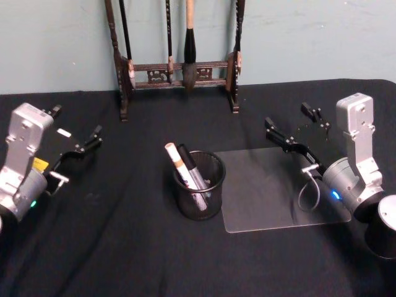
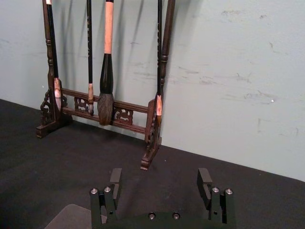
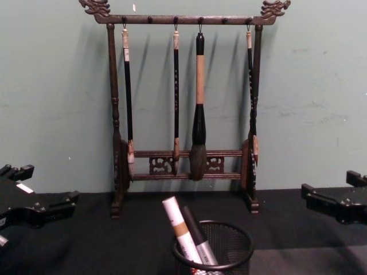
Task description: Pick up the water-based marker from the table and place it into the pen holder.
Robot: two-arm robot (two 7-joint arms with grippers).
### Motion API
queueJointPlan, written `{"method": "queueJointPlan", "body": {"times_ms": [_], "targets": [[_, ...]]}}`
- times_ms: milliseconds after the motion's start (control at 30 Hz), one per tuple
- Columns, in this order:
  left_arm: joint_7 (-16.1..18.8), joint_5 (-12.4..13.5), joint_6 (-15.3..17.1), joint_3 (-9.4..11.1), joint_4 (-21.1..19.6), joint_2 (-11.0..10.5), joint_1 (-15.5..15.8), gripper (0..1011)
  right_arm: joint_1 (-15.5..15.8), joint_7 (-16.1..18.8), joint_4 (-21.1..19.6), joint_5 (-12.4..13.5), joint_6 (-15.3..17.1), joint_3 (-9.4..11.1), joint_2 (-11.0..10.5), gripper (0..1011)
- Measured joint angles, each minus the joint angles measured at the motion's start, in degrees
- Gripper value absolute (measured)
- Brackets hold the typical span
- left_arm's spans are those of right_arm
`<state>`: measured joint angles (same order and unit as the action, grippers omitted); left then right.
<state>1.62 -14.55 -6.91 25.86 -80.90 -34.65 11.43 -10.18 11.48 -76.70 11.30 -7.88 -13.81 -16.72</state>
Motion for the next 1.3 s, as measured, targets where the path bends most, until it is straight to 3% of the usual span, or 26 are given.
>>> {"method": "queueJointPlan", "body": {"times_ms": [1300], "targets": [[0.0, 0.0, 0.0, 0.0, 0.0, 0.0, 0.0, 1001, 0.0, 0.06, -0.04, 0.09, -0.03, -0.02, 0.0, 1002]]}}
